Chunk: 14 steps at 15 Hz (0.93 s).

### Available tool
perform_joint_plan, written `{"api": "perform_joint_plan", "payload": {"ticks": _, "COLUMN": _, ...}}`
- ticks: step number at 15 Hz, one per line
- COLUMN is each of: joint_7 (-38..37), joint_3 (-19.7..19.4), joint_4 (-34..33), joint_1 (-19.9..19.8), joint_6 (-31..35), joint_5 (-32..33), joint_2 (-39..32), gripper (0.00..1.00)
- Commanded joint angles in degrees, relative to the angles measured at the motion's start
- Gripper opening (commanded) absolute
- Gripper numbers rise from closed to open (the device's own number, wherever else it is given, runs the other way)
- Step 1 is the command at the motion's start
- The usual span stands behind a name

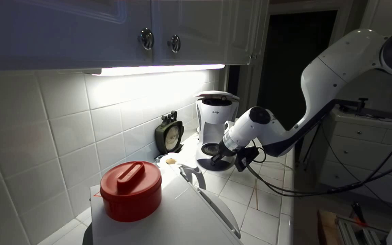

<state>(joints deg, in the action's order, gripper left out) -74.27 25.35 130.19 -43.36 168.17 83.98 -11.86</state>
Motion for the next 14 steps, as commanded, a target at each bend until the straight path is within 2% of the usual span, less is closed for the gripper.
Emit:
{"api": "perform_joint_plan", "payload": {"ticks": 1, "joint_7": 0.0, "joint_3": 0.0, "joint_4": 0.6, "joint_1": -0.1, "joint_6": -0.1, "joint_5": -0.4, "joint_2": 0.0, "gripper": 0.02}}
{"api": "perform_joint_plan", "payload": {"ticks": 14, "joint_7": -1.0, "joint_3": -1.2, "joint_4": 0.6, "joint_1": -0.4, "joint_6": 0.4, "joint_5": 0.7, "joint_2": -0.3, "gripper": 0.02}}
